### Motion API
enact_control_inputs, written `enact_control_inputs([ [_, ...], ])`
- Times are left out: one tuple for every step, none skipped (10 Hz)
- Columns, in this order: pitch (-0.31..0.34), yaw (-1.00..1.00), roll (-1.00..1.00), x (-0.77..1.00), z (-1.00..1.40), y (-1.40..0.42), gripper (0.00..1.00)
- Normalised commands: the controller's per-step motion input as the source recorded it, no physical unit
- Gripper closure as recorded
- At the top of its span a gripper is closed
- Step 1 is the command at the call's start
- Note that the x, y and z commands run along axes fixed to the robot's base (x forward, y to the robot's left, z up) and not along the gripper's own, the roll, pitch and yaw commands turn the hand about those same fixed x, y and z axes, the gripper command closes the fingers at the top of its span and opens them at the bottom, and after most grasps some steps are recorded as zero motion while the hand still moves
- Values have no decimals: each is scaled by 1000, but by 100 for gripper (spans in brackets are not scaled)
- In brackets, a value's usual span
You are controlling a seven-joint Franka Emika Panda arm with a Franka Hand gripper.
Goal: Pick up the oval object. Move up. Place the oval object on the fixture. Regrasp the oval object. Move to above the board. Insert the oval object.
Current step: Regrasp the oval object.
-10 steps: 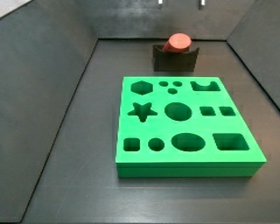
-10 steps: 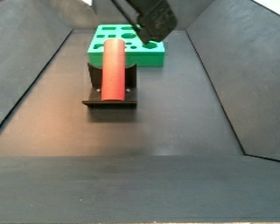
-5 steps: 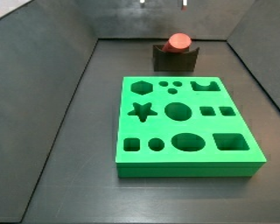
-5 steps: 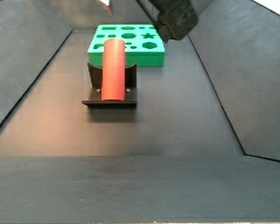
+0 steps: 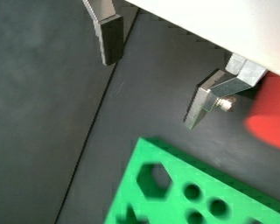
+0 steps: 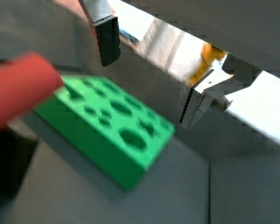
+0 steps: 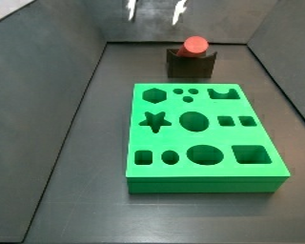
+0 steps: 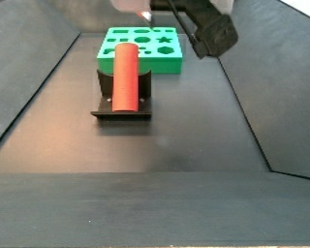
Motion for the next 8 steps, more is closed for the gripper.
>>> enact_control_inputs([
  [-78,-1000,771,-173,-779,-219,0],
  [-102,-1000,759,-42,-562,-120,0],
  [-121,-1000,746,11,-391,-57,0],
  [-159,-1000,731,37,-148,-20,0],
  [-173,-1000,726,35,-57,-16,0],
  [-194,-1000,719,27,-12,-16,0],
  [-222,-1000,709,17,-27,-15,0],
  [-248,-1000,698,0,-22,-15,0],
])
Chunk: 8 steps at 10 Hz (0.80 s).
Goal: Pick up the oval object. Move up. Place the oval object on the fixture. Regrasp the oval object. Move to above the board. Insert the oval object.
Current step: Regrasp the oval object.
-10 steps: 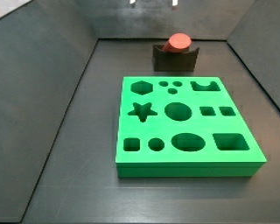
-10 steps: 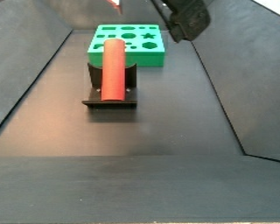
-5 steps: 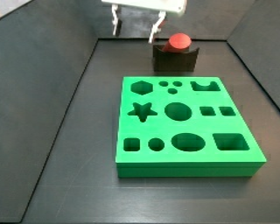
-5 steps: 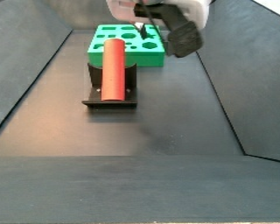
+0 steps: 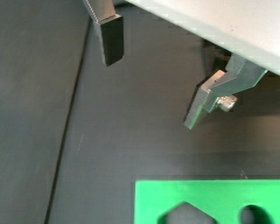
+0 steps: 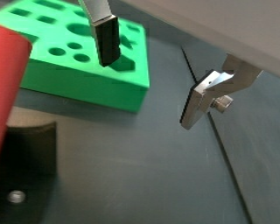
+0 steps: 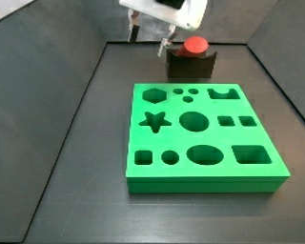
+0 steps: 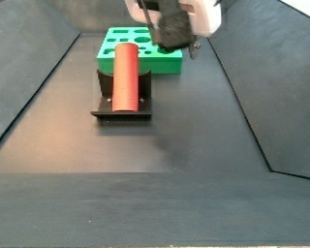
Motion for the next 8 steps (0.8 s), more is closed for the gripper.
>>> enact_control_inputs([
  [-260,-1000,692,-9,-15,-14,0],
  [-287,-1000,680,-22,-13,-16,0],
  [-298,-1000,672,-29,-15,-12,0],
  [-313,-1000,657,-34,-9,-13,0],
  [-318,-1000,644,-34,-10,-7,0],
  [-315,-1000,626,-38,-9,-11,0],
  [-309,-1000,618,-34,-10,-7,0],
  [-273,-1000,593,-28,-16,-9,0],
])
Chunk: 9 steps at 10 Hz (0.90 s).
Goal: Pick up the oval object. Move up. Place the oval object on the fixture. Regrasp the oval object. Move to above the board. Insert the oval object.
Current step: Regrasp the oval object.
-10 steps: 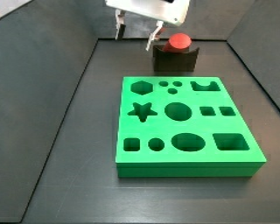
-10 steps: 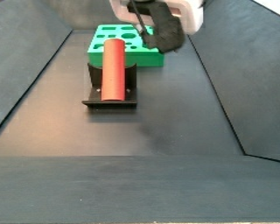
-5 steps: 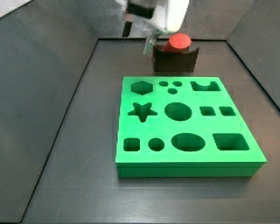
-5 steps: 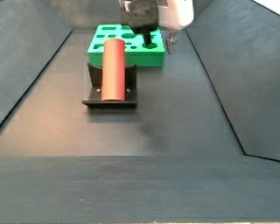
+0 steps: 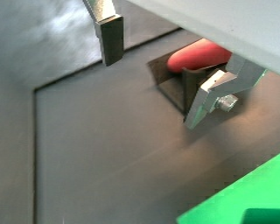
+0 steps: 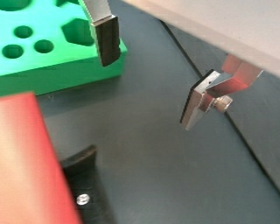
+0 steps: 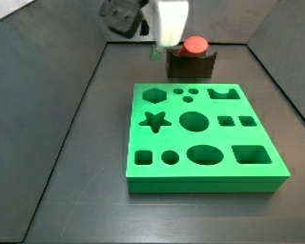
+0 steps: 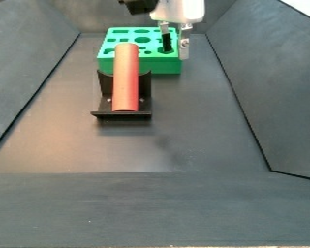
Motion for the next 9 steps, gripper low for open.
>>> enact_control_inputs([
  [-246,-1000,585,-31,-16,-6,0],
  [-159,-925,517,-30,-17,-6,0],
  [-60,-713,381,-30,-22,-2,0],
  [55,-456,220,-25,-15,2,0],
  [97,-360,163,-18,-7,5,0],
  [144,-220,99,-10,3,4,0],
  [115,-189,179,1000,4,0,0],
  [140,-111,168,1000,-16,-3,0],
  [153,-79,167,1000,-32,-8,0],
])
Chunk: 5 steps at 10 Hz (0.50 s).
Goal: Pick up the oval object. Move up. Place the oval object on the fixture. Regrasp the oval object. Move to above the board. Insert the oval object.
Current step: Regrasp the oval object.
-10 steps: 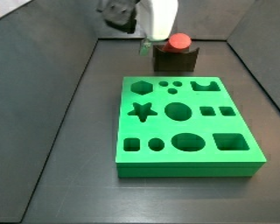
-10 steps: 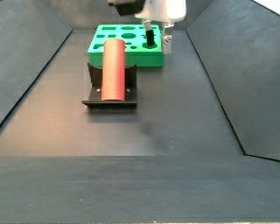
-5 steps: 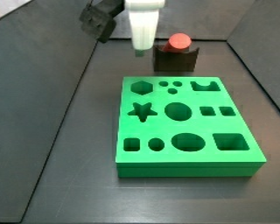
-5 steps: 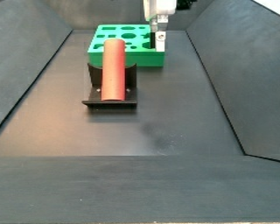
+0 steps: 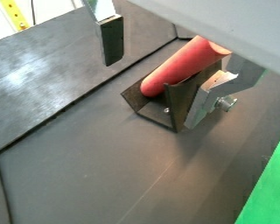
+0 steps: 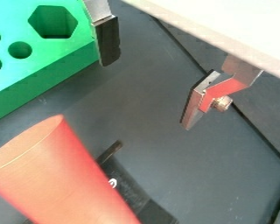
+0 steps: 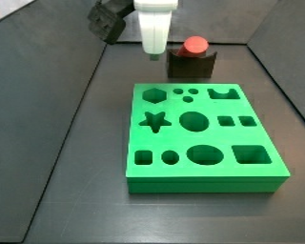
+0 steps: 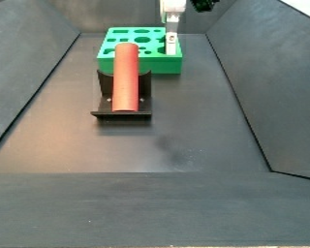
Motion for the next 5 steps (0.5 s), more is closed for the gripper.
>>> enact_control_inputs([
  [158,-32,163,1000,-38,-14,0],
  [153,-12,147,1000,-35,-19,0],
  [140,6,129,1000,-41,-18,0],
  [131,12,123,1000,-43,-18,0],
  [117,17,118,1000,-47,-22,0],
])
